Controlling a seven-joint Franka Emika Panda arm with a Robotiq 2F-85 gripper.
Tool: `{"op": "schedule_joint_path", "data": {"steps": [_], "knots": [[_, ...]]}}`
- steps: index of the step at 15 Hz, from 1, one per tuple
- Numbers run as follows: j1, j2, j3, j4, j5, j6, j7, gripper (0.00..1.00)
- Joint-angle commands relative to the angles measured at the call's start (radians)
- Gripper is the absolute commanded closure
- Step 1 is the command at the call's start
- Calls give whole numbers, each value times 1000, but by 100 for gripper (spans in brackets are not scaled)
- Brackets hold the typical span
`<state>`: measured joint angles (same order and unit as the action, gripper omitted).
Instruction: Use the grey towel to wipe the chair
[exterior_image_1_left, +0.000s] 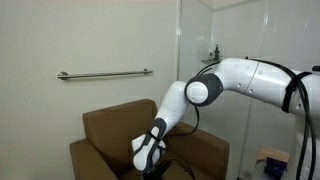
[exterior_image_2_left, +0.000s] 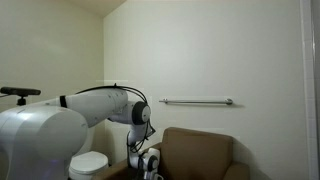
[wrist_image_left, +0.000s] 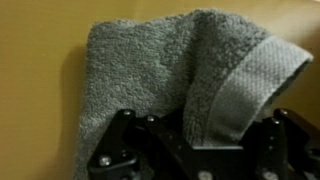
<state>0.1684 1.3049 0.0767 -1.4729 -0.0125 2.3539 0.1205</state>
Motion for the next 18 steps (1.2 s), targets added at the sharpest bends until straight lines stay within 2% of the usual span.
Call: {"op": "schedule_joint_path", "data": {"steps": [1, 3, 6, 9, 11, 14, 18], "knots": [[144, -98, -76, -174, -12, 176, 190, 97], [217, -98, -143, -206, -15, 181, 293, 98], [270, -94, -225, -279, -6, 175, 410, 97], [263, -84, -291, -331, 7, 169, 485, 97], [225, -73, -319, -335, 22, 161, 520, 98], [143, -58, -313, -301, 35, 167, 489, 97], [71, -47, -201, -237, 34, 202, 375, 97]]}}
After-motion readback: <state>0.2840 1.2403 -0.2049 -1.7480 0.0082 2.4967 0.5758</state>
